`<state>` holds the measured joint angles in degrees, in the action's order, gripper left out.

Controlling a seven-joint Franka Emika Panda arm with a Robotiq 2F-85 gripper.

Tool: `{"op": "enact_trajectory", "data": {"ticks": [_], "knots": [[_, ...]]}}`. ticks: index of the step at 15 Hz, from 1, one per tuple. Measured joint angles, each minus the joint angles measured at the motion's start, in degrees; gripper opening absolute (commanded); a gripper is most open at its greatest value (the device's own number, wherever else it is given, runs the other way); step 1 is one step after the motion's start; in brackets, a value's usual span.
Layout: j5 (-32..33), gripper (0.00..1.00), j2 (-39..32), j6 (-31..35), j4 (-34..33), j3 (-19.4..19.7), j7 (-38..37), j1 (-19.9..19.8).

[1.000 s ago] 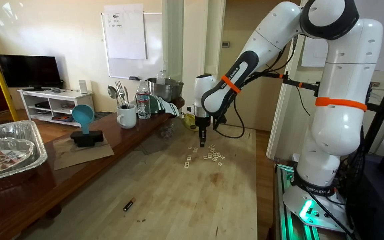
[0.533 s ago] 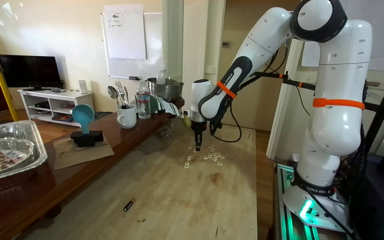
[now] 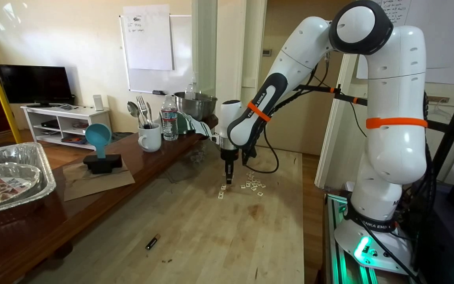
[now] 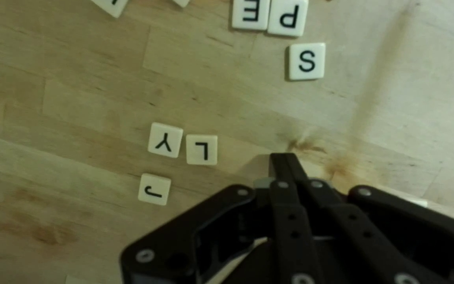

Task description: Remove the tile letter s from the word, then move the two right tile letters to the left, then add tile letter r to the word

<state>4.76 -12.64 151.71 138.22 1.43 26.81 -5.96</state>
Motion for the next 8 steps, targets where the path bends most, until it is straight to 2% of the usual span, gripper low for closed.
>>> {"op": "enact_trajectory", "data": {"ticks": [8], "knots": [[-0.22,0.00,-1.57,0.04,-2.95,-0.84,0.00,-0.01]]}}
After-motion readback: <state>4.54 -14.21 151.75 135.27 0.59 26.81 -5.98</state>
